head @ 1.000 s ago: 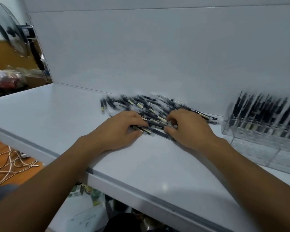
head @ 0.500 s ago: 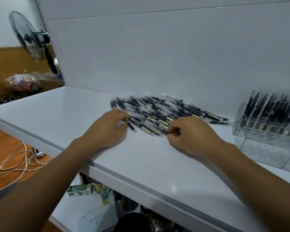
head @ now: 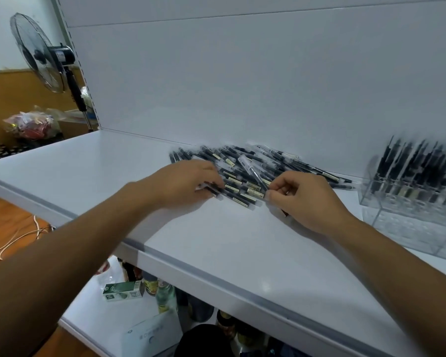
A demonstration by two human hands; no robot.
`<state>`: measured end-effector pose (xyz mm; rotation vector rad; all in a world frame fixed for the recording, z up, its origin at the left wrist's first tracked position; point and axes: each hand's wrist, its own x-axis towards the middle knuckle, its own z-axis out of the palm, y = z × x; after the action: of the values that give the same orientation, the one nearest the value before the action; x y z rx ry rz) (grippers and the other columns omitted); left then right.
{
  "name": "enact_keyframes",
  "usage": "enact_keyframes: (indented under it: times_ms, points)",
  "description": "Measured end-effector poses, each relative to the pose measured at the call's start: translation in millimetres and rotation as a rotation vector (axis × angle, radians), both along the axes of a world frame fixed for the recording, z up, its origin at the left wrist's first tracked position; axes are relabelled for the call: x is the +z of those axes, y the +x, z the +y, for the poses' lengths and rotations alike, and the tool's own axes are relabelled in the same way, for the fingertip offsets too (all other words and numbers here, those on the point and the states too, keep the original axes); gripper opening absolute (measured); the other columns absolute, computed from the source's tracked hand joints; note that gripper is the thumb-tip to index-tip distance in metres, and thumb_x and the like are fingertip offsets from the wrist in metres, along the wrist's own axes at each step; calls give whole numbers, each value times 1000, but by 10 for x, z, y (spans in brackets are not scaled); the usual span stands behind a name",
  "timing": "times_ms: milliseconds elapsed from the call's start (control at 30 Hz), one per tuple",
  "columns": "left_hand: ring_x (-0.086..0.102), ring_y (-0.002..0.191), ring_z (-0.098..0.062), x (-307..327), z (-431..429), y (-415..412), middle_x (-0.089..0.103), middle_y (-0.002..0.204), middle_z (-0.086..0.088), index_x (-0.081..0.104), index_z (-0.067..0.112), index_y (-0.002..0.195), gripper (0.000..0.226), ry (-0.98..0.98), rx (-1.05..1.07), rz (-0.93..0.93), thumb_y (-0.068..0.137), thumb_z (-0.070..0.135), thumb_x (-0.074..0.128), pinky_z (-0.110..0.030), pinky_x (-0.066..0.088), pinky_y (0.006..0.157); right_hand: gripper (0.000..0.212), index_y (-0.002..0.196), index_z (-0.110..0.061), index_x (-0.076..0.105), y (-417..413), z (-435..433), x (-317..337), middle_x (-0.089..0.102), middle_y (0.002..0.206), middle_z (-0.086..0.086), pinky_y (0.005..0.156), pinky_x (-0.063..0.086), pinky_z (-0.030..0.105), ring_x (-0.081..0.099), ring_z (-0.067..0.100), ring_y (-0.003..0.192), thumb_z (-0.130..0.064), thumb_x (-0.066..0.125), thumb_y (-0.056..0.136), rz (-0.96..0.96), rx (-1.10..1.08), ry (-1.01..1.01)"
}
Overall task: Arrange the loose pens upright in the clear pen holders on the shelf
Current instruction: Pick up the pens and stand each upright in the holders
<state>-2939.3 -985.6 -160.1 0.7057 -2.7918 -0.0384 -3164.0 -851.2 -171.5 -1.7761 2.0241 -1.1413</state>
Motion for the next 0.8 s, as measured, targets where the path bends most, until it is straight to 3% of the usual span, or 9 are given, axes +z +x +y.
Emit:
enact_keyframes:
  times_ms: [133,233,467,567,700,800]
  points:
    - [51,102,-12,196,-141,-118,55,103,9,63,29,107,23,178,-17,-196,88,17,66,-35,43,93,6,79,-24,69,-21,-1,-9,64,65,-12,51,42,9,53,-3,48,-25,72,84,-63,3,7]
    - [54,98,-10,293,-159,-196,52,101,13,62,28,108,22,223,-6,-303,89,18,65,-31,45,92,8,81,-23,67,-18,-11,-19,64,65,-11,55,52,22,56,2,45,-24,73,85,-140,13,-13]
    - [56,98,-16,448,-109,-408,54,104,9,57,30,104,17,91,20,-602,89,24,62,-40,48,89,8,86,-23,65,-30,-25,-27,61,65,-12,65,51,28,52,-3,51,-25,73,85,-163,26,-51]
    - [54,95,-18,466,-96,-467,52,102,7,51,31,99,14,38,20,-684,90,25,60,-37,47,86,9,85,-26,64,-41,-13,-24,62,67,-12,71,54,33,52,0,56,-27,73,85,-161,25,-48]
    - [50,90,-15,454,-95,-485,49,97,8,56,26,100,11,1,-11,-656,90,24,60,-29,40,76,9,84,-26,64,-53,7,-5,62,68,-13,72,53,31,51,-1,56,-26,73,85,-193,20,-70]
    - [52,87,-11,415,-89,-448,53,95,12,61,28,101,15,54,-34,-493,87,24,66,-24,38,74,8,84,-23,65,-32,25,23,61,64,-14,69,52,30,50,-3,52,-22,73,85,-226,17,-88]
